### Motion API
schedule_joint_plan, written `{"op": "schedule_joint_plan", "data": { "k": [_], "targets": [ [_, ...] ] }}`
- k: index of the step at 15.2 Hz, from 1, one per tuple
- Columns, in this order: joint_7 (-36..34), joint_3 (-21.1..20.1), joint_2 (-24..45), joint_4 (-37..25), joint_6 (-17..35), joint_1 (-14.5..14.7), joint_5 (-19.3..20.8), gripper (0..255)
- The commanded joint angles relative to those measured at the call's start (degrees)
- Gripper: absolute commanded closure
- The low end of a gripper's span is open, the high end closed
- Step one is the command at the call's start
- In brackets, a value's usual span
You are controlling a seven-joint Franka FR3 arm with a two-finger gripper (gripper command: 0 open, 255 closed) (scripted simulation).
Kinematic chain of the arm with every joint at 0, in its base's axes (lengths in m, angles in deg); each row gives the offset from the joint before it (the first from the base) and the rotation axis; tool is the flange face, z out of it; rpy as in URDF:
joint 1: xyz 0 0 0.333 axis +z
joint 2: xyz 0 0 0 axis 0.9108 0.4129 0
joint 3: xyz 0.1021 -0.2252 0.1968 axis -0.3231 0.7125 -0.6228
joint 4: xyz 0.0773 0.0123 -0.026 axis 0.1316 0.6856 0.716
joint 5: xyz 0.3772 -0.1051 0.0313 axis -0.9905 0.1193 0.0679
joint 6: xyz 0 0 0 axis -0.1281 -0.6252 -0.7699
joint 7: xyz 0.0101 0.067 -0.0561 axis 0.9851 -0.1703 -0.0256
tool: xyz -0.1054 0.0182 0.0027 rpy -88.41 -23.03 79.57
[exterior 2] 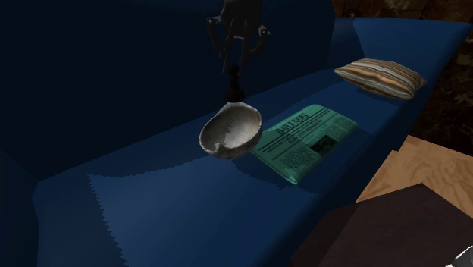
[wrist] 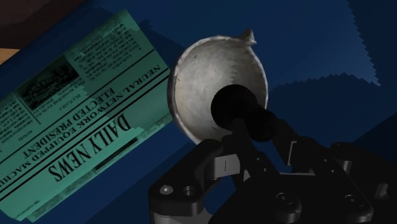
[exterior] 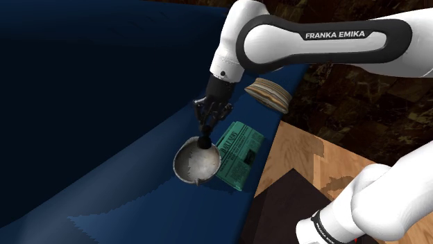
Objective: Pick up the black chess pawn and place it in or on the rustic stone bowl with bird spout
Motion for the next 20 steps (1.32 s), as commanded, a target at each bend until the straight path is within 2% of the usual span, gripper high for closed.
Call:
{"op": "schedule_joint_plan", "data": {
  "k": [1, 7, 15, 16, 20],
  "targets": [
    [0.33, -0.07, 0.29, 1.32, 1.60, 0.03, -0.06, 255],
    [1.02, -0.38, 1.50, 4.73, 6.13, 0.20, -0.21, 255],
    [1.07, -0.40, 1.60, 4.96, 6.46, 0.21, -0.22, 255],
    [1.07, -0.40, 1.60, 4.96, 6.46, 0.21, -0.22, 0],
    [1.07, -0.40, 1.60, 4.96, 6.46, 0.21, -0.22, 0]
  ]
}}
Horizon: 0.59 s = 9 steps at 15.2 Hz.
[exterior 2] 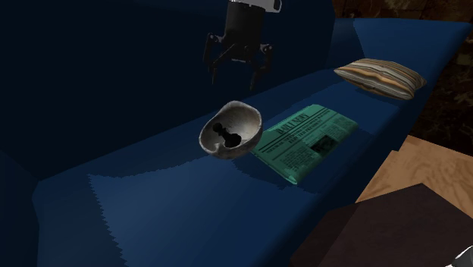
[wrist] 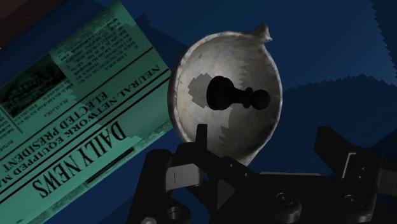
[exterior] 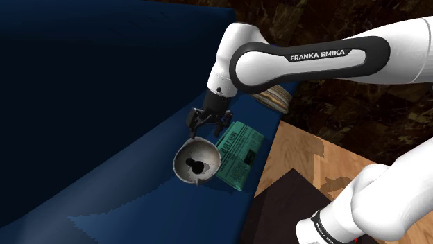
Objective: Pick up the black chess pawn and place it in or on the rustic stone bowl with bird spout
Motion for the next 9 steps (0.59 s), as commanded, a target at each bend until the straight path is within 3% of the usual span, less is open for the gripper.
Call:
{"op": "schedule_joint_plan", "data": {
  "k": [1, 5, 9],
  "targets": [
    [0.00, 0.00, 0.00, 0.00, 0.00, 0.00, 0.00, 0],
    [0.05, 1.13, -1.98, -5.14, -7.26, -0.77, 0.24, 0],
    [0.05, 1.13, -1.98, -5.14, -7.26, -0.76, 0.24, 0]
  ]
}}
